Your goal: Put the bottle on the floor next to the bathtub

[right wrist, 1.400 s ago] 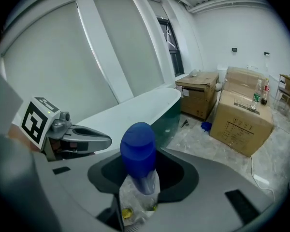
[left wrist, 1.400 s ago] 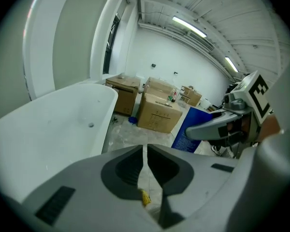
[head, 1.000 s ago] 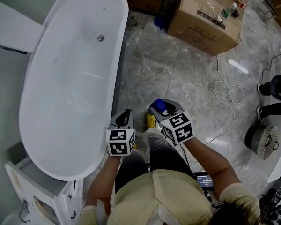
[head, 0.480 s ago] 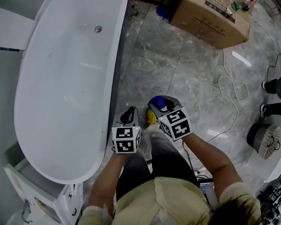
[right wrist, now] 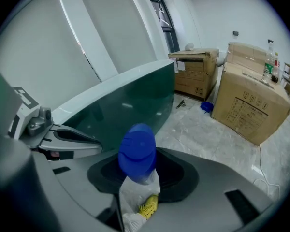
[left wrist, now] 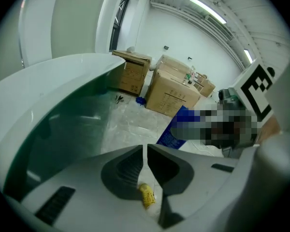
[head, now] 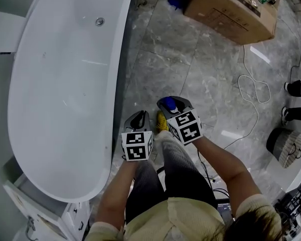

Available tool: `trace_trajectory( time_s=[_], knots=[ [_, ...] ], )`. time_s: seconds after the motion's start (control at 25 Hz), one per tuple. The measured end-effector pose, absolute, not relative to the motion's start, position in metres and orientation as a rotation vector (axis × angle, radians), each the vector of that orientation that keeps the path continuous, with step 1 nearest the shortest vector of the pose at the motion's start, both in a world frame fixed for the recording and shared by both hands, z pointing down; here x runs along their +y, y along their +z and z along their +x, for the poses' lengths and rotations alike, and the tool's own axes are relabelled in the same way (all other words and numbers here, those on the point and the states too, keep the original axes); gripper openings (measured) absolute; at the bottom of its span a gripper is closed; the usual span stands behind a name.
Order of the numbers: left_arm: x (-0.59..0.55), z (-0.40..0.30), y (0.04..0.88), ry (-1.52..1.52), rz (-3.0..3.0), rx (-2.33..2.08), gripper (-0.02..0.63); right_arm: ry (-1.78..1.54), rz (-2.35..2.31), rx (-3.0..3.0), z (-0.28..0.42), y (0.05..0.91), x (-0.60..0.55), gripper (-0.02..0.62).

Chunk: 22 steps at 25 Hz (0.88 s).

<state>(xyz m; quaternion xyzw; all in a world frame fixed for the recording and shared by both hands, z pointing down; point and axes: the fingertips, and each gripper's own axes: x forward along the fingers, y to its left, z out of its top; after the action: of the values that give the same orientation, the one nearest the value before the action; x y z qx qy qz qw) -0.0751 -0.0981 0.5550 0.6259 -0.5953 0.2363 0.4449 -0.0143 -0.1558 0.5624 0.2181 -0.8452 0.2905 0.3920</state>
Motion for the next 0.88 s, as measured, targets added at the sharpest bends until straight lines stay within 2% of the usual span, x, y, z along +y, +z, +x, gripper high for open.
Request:
trace_trajectory(
  time_s=[0.88],
  knots=[
    [-0.105,-0.087,0.669,0.584,1.454,-1.464,0.08,0.759,0.589,-2.062,-0.026,0.7,-0.159,0.166]
  ],
)
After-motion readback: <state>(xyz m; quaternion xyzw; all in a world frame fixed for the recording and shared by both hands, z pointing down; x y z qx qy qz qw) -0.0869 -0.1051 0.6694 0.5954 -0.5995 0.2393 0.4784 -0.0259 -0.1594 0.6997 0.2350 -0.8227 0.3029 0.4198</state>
